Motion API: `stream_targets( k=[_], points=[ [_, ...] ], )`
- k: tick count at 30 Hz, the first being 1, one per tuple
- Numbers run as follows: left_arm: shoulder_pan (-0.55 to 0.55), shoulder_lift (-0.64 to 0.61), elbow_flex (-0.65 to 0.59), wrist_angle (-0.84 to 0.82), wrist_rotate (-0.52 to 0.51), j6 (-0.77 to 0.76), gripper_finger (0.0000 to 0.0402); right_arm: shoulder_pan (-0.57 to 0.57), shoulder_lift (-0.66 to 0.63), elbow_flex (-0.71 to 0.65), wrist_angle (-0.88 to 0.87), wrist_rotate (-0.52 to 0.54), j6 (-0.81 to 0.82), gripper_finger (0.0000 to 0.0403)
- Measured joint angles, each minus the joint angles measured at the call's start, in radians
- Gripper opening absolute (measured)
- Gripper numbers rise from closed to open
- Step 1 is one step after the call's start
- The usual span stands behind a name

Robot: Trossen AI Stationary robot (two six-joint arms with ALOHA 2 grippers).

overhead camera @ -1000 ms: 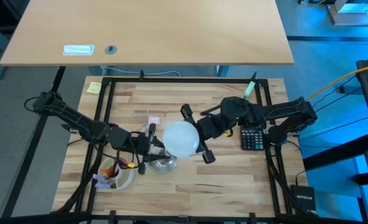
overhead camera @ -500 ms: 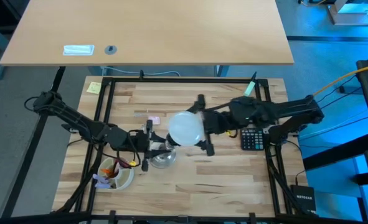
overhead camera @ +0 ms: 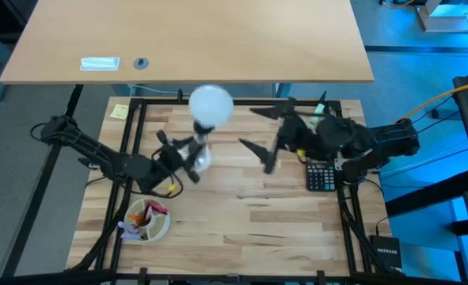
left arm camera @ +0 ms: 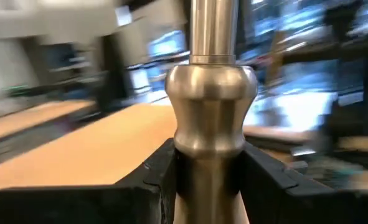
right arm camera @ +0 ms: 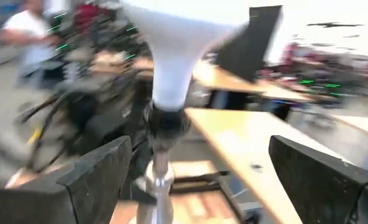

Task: Screw lightbulb
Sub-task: Remove the white lightbulb from the silver lamp

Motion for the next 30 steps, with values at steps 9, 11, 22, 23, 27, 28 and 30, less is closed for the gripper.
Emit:
stream_targets(
  k=[9, 11, 22, 23, 27, 28, 30],
  points=[
    [0.085, 0.039, 0.001, 0.104, -0.199, 0.087, 0.0119, -0.124, 0.169, -0.001, 0.348, -0.103, 0.002, 0.0385],
    [0.094, 0.050, 0.001, 0.140, -0.226, 0.141, 0.0119, -0.146, 0.206, -0.002, 0.434, -0.105, 0.002, 0.0385],
    [0.083, 0.066, 0.002, 0.223, -0.281, 0.229, 0.0119, -0.215, 0.312, -0.002, 0.746, -0.105, 0.021, 0.0385],
    [0.083, 0.066, 0.002, 0.224, -0.281, 0.229, 0.0119, -0.222, 0.313, -0.002, 0.747, -0.110, 0.033, 0.0385],
    [0.083, 0.066, 0.002, 0.220, -0.277, 0.231, 0.0119, -0.241, 0.332, -0.001, 0.780, -0.122, 0.040, 0.0384],
    [0.083, 0.066, 0.002, 0.220, -0.271, 0.231, 0.0119, -0.249, 0.337, -0.002, 0.793, -0.142, 0.047, 0.0381],
    [0.083, 0.066, 0.002, 0.220, -0.262, 0.231, 0.0119, -0.260, 0.339, -0.002, 0.816, -0.163, 0.071, 0.0369]
  ],
)
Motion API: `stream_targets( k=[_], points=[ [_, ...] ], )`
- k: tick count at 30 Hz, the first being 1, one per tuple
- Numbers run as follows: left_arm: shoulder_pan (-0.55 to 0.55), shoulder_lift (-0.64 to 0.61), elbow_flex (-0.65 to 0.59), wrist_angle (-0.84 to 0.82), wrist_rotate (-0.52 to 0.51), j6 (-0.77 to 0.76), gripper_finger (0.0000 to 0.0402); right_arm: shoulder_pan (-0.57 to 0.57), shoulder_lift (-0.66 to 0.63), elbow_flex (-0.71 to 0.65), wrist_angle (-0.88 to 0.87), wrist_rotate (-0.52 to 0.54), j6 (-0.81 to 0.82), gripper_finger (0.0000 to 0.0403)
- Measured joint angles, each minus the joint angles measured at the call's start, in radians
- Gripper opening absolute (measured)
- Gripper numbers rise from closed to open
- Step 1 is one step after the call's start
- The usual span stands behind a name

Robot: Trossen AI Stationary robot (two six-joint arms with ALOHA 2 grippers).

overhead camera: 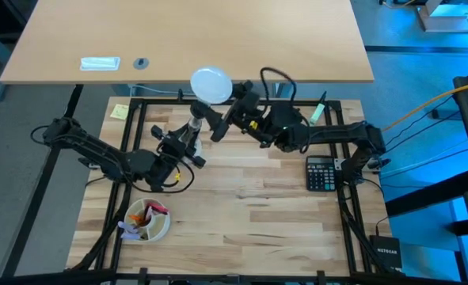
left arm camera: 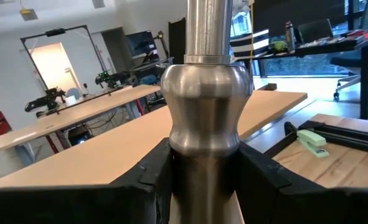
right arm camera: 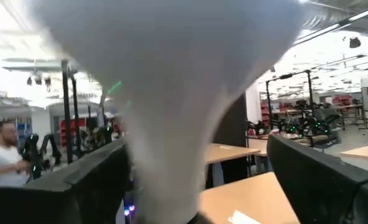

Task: Screw lightbulb
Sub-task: Remove the white lightbulb from the silver lamp

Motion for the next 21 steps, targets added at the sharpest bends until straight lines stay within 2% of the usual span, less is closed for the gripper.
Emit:
stream_targets(
  k=[7, 14, 21],
  points=[
    [-0.001, 0.000, 0.000, -0.006, 0.002, 0.006, 0.0119, -0.017, -0.002, 0.001, -0.021, -0.017, 0.009, 0.0285],
    [-0.021, 0.000, 0.000, 0.000, 0.003, 0.025, 0.0119, -0.015, -0.002, 0.001, -0.021, -0.080, -0.011, 0.0149],
    [-0.108, 0.000, 0.000, -0.001, 0.003, 0.041, 0.0119, 0.001, -0.043, 0.001, -0.150, -0.289, -0.025, 0.0150]
  ],
)
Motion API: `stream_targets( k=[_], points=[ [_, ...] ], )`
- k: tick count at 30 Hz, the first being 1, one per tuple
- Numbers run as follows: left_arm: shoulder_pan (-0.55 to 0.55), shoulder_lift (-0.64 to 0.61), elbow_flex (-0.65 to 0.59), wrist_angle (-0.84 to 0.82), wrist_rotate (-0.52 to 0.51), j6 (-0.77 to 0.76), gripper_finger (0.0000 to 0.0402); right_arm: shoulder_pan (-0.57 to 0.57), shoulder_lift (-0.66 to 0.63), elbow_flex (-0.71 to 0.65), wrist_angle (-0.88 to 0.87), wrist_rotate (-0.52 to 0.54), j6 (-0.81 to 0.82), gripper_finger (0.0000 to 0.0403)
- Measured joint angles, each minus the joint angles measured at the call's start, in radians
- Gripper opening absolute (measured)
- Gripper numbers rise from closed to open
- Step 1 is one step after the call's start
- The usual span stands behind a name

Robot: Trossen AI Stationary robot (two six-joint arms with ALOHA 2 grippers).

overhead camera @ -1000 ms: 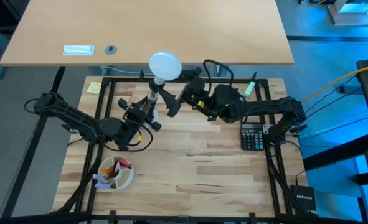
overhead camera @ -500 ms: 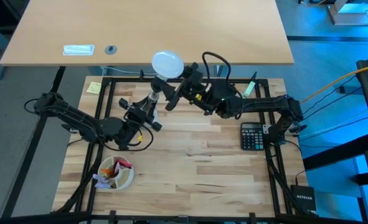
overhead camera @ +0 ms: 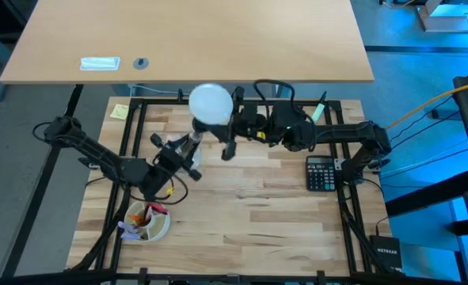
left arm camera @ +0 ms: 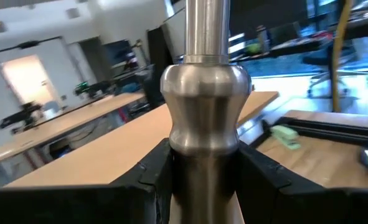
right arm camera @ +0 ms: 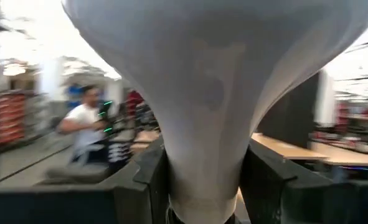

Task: Screw lightbulb
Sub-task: Remove the white lightbulb from the silver lamp

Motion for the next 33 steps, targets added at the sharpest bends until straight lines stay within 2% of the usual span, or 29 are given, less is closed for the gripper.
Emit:
stream_targets(
  k=[2, 4, 10, 12, 13, 17, 22, 29, 31, 33],
  points=[
    [-0.026, -0.005, 0.000, -0.007, 0.034, -0.004, 0.0119, 0.012, -0.018, 0.000, -0.040, -0.062, 0.014, 0.0150],
    [-0.046, -0.009, 0.000, -0.009, 0.126, -0.010, 0.0119, 0.012, -0.034, 0.001, -0.062, -0.192, 0.024, 0.0150],
    [-0.063, -0.020, 0.000, -0.100, 0.620, -0.127, 0.0119, 0.004, -0.057, 0.003, -0.036, -0.793, 0.136, 0.0150],
    [-0.044, -0.020, 0.000, -0.113, 0.741, -0.181, 0.0119, 0.001, -0.057, 0.020, -0.040, -0.980, 0.175, 0.0149],
    [-0.037, -0.020, 0.000, -0.114, 0.776, -0.204, 0.0118, 0.000, -0.057, 0.026, -0.042, -1.031, 0.182, 0.0149],
    [-0.006, -0.022, 0.002, -0.151, 0.880, -0.266, 0.0114, 0.001, -0.056, 0.029, -0.050, -1.091, 0.191, 0.0149],
    [0.004, -0.022, 0.002, -0.155, 0.904, -0.300, 0.0111, 0.001, -0.055, 0.029, -0.051, -1.091, 0.195, 0.0149],
    [0.005, -0.024, 0.001, -0.137, 0.891, -0.304, 0.0111, 0.006, -0.058, 0.029, -0.074, -0.898, 0.193, 0.0151],
    [0.005, -0.024, 0.001, -0.134, 0.863, -0.306, 0.0110, 0.007, -0.060, 0.030, -0.088, -0.822, 0.190, 0.0188],
    [0.005, -0.024, 0.001, -0.135, 0.826, -0.298, 0.0110, 0.006, -0.060, 0.030, -0.096, -0.781, 0.185, 0.0245]
  ],
)
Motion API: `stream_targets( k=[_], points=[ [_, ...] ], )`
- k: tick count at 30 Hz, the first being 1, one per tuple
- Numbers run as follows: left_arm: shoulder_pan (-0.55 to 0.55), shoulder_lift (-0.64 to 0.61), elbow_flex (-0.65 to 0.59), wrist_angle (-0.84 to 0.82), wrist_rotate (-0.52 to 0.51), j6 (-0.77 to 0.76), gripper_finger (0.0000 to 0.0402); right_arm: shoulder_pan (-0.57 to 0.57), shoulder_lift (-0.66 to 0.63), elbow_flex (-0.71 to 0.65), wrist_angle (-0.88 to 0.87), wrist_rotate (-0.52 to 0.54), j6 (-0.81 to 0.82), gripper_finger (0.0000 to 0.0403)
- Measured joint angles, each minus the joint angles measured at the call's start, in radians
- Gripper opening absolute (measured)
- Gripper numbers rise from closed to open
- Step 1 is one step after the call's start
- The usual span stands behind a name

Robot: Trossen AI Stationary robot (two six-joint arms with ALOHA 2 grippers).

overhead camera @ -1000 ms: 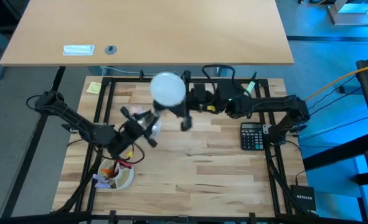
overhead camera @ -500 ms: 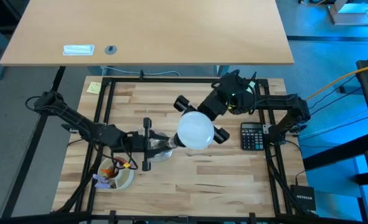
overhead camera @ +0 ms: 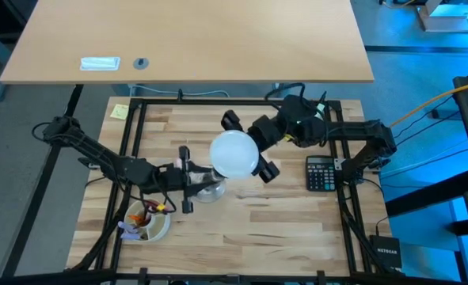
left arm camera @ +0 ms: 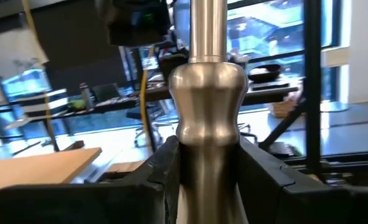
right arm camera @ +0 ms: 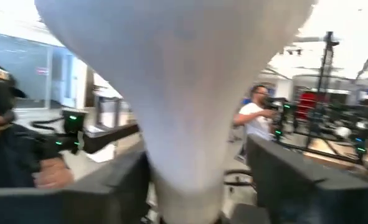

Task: Screw lightbulb
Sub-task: Remove the white lightbulb from the silver lamp

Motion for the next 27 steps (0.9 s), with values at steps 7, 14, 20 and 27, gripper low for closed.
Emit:
stream_targets(
  k=[7, 14, 20, 27],
  points=[
    [-0.003, -0.006, -0.001, 0.001, -0.067, 0.005, 0.0109, -0.002, -0.025, 0.000, -0.121, 0.145, -0.103, 0.0385],
    [-0.011, -0.024, -0.001, 0.008, -0.110, 0.006, 0.0109, -0.002, -0.104, 0.000, -0.302, 0.247, -0.167, 0.0376],
    [-0.046, -0.028, -0.001, 0.052, -0.342, 0.085, 0.0109, 0.000, -0.208, 0.000, -0.555, 0.406, -0.169, 0.0364],
    [-0.023, -0.027, -0.001, 0.100, -0.686, 0.208, 0.0109, 0.033, -0.227, 0.000, -0.613, 0.838, -0.195, 0.0358]
  ],
)
